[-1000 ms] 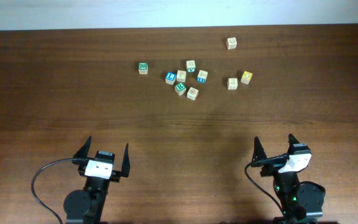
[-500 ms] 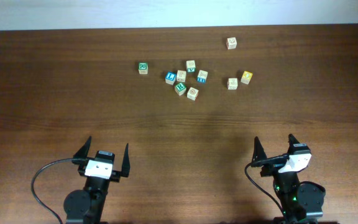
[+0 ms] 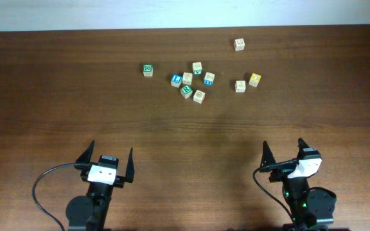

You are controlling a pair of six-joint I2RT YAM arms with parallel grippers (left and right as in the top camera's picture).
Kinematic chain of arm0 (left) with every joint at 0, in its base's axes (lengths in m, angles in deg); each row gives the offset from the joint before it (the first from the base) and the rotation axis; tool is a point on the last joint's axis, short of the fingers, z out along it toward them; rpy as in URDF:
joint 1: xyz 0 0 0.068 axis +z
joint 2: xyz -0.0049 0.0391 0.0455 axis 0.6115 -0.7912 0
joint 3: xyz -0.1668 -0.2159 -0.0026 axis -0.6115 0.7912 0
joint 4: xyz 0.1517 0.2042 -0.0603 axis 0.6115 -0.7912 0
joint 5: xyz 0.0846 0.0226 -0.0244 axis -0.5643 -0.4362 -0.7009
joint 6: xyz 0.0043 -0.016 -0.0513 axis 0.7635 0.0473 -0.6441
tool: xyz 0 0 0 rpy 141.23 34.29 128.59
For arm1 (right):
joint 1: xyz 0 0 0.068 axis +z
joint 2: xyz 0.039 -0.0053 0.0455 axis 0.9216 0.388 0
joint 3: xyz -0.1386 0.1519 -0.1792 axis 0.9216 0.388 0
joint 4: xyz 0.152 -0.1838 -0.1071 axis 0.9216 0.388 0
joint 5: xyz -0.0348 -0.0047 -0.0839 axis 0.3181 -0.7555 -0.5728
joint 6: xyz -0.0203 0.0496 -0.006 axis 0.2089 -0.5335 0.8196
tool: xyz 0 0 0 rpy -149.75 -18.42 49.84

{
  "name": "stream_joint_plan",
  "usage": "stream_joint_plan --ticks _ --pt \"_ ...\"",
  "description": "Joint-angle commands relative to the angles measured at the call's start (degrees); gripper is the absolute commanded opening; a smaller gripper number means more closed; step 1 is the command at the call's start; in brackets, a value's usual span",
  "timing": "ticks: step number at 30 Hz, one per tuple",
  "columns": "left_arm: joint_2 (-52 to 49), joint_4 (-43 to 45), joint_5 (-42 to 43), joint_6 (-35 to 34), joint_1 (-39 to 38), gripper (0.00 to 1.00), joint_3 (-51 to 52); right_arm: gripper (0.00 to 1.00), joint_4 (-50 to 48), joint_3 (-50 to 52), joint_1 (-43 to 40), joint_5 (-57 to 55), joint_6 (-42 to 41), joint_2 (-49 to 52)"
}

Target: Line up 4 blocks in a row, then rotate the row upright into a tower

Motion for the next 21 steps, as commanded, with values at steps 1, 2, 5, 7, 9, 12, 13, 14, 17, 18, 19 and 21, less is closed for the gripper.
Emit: stream_joint_plan --ticks 1,2,5,7,9,12,13,14,17,18,19,21 --pt "0.3 -0.5 -0.4 0.9 -0.2 0.99 0.0 0.98 -0.2 0.5 -0.4 0.6 0.5 -0.4" --pt "0.3 -0.5 -0.4 0.9 -0.2 0.99 0.0 0.98 -0.2 0.5 -0.4 0.5 0.4 -0.4" --pt "0.3 -0.5 -0.4 0.9 -0.2 0.99 0.0 0.98 -0.2 0.5 -0.4 0.6 0.4 -0.4" --pt "0.3 -0.5 -0.4 0.9 -0.2 0.99 0.0 0.98 -0.2 0.5 -0.4 0.5 0.5 -0.4" --pt "0.3 -0.5 -0.4 0.9 -0.2 0.99 0.0 0.98 -0.9 0.5 -0.4 0.6 0.4 -0.4" --pt "0.3 -0.5 -0.4 0.9 -0.2 0.99 0.0 0.98 -2.4 0.5 -0.4 4.1 0.5 -0.4" --pt "0.3 -0.5 -0.4 0.9 -0.2 0.99 0.0 0.98 -2.5 0.5 -0.4 4.5 0.5 -0.4" --pt "0.3 -0.5 -0.4 0.9 -0.2 0.99 0.0 0.98 -2.9 0.5 -0.4 5.5 0.5 -0.4" --pt "0.3 -0.5 -0.4 0.9 -0.2 0.99 0.0 0.98 -3.7 -0.6 -0.4 9.1 0.5 -0.3" --pt "0.3 -0.5 -0.4 0.9 -0.2 0.99 0.0 0.98 -3.7 -1.4 -0.4 9.7 0.5 -0.1" --pt "0.3 -0.5 -0.4 0.9 -0.2 0.99 0.0 0.98 -3.7 -2.3 -0.4 10.0 0.5 0.2" --pt "0.3 -0.5 -0.4 0.9 -0.2 0.99 0.0 0.98 -3.6 -5.0 -0.4 10.2 0.5 1.5"
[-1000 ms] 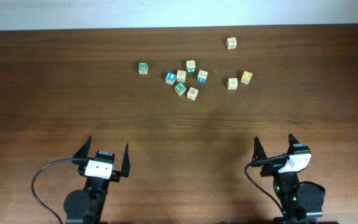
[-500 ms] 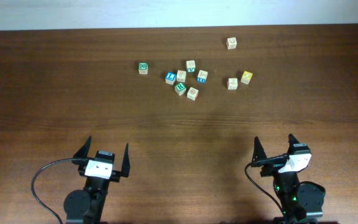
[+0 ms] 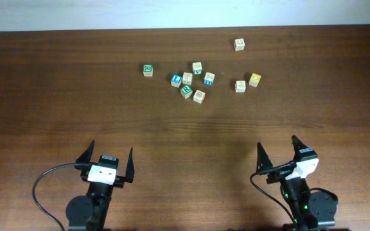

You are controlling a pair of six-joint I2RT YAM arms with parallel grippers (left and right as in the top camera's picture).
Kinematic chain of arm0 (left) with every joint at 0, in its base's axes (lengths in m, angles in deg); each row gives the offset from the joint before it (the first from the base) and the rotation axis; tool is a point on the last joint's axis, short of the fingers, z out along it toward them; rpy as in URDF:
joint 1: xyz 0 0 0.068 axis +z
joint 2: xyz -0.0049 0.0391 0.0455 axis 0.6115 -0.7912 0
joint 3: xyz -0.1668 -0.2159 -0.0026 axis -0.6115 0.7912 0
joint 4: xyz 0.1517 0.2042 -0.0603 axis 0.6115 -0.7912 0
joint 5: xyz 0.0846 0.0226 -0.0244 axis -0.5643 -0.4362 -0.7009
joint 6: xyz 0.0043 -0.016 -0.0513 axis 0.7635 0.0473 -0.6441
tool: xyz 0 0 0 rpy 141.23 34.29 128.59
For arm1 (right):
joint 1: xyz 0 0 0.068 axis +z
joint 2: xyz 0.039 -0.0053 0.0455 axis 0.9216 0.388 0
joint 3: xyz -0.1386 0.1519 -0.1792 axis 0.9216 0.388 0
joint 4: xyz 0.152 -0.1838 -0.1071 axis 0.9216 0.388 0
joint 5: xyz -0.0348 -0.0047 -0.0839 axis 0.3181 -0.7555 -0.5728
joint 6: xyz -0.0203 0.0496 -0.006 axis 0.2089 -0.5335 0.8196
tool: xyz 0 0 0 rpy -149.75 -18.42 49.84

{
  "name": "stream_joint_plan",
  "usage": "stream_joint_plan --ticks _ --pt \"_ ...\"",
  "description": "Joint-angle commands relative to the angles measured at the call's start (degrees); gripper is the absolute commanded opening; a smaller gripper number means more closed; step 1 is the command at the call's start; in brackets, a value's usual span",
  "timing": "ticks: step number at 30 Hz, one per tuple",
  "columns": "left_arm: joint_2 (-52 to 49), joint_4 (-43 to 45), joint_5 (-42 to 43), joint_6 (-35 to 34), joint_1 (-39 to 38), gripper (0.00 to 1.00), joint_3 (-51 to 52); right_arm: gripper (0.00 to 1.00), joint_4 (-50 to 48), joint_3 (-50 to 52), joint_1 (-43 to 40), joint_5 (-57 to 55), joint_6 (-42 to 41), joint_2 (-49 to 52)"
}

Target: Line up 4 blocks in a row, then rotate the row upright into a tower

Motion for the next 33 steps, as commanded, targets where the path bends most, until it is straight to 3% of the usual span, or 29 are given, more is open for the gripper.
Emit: stream_joint_plan --ticks 1,7,16,22,28,33 --pt "0.3 -0.5 -0.4 0.9 -0.2 0.99 0.0 0.98 -0.5 -6.0 -0.4 2.8 0.4 2.3" --pt "0.3 -0.5 -0.4 0.9 -0.2 0.99 0.0 0.98 -0.4 -19.9 -0.4 5.7 1.3 15.1" --pt "0.3 -0.5 -0.4 0.9 -0.2 0.99 0.0 0.98 7.4 -46.2 -0.4 10.3 2.4 45.7" --pt "0.3 -0.5 -0.4 0.9 -0.2 0.99 0.0 0.98 21.0 -70.1 -0.1 14.8 2.4 69.3" --pt "0.3 -0.5 -0.4 0.9 -0.2 0.99 0.0 0.98 40.7 -100.0 4.4 14.7 3.7 96.2" --pt "0.3 -0.5 -0.4 0.9 -0.2 0.99 0.0 0.98 46.6 -115.6 9.9 14.7 3.6 115.3"
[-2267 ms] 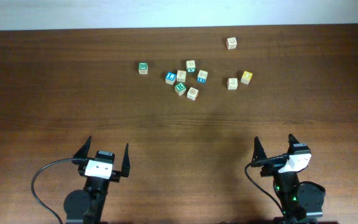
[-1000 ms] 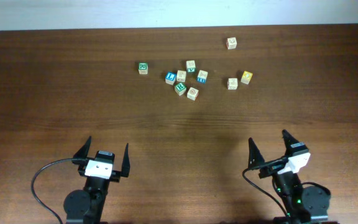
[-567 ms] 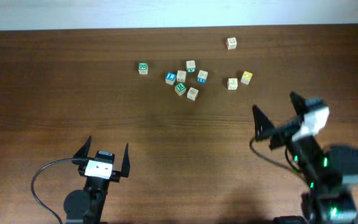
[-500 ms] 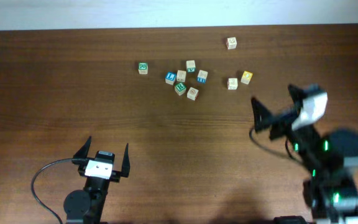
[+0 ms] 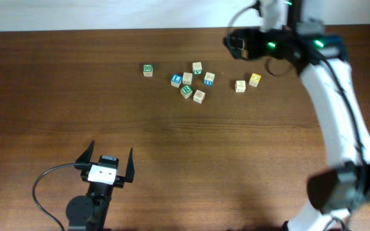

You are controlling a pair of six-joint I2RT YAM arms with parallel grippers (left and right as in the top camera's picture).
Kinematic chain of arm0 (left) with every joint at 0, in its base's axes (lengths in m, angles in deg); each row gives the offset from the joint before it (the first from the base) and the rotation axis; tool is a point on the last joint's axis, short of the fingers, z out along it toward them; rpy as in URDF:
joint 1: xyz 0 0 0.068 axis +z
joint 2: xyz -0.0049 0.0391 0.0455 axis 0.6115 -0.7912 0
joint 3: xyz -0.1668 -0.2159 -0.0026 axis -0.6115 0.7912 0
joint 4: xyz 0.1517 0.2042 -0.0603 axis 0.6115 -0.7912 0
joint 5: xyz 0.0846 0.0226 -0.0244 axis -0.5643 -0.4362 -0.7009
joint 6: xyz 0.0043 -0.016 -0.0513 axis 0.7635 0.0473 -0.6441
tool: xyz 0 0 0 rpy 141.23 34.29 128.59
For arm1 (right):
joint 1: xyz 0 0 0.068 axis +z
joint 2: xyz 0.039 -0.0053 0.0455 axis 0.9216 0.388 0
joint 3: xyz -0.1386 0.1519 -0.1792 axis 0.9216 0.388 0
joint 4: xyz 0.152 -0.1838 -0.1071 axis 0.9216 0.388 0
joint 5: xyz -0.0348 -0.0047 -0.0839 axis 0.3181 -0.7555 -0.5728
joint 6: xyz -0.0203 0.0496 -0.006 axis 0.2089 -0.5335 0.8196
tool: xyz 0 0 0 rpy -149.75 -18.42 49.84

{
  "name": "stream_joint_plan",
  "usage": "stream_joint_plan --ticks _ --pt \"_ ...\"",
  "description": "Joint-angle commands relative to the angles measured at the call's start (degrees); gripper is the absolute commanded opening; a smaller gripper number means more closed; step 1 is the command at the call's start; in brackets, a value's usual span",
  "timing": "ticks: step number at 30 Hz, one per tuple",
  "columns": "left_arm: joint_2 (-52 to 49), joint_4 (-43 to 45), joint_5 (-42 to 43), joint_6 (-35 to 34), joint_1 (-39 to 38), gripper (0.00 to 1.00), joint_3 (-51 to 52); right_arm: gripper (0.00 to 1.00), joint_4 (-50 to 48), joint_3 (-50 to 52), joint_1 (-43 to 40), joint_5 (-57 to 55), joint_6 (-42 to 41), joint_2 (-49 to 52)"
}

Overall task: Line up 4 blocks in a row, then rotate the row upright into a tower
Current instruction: 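Raise the right arm and move the right gripper over the block cluster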

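Several small wooden letter blocks lie at the back of the table. Among them are a green-lettered block (image 5: 148,70), a blue one (image 5: 176,79), a tan one (image 5: 199,96) and a yellow one (image 5: 254,79). My right arm reaches to the far back, and its gripper (image 5: 237,43) hangs at the table's back edge, above and behind the yellow block. Its fingers are too dark to read. No block shows under it. My left gripper (image 5: 106,160) rests open near the front left, far from the blocks.
The brown wooden table (image 5: 56,96) ends at a pale wall along the back. The right arm's white links (image 5: 336,109) stretch over the table's right side. A black cable (image 5: 44,186) loops beside the left arm's base.
My right arm has gone from its rest at the front right to the far back, its gripper now where a lone tan block lay. That block is hidden. The left arm is unchanged.
Both grippers first rested open at the front of the table, with the blocks untouched at the back. The right gripper then stood slightly shifted at its base. Now it is over the lone back block's spot, and the other blocks lie as before.
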Motion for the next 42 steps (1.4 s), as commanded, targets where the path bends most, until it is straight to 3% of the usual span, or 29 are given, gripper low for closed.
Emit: stream_joint_plan --ticks 1,9,20,32,42 --pt "0.4 -0.4 -0.4 0.7 -0.2 0.99 0.1 0.98 -1.0 -5.9 3.8 0.8 0.6 9.3" --pt "0.4 -0.4 -0.4 0.7 -0.2 0.99 0.1 0.98 -7.6 -5.7 6.4 0.6 0.4 19.2" --pt "0.4 -0.4 -0.4 0.7 -0.2 0.99 0.1 0.82 -17.2 -5.7 14.8 -30.1 -7.3 30.9" --pt "0.4 -0.4 -0.4 0.7 -0.2 0.99 0.1 0.67 -22.2 -5.7 16.3 -41.6 -11.9 35.1" --pt "0.4 -0.4 -0.4 0.7 -0.2 0.99 0.1 0.32 -20.7 -5.7 16.3 -41.5 -11.9 35.3"
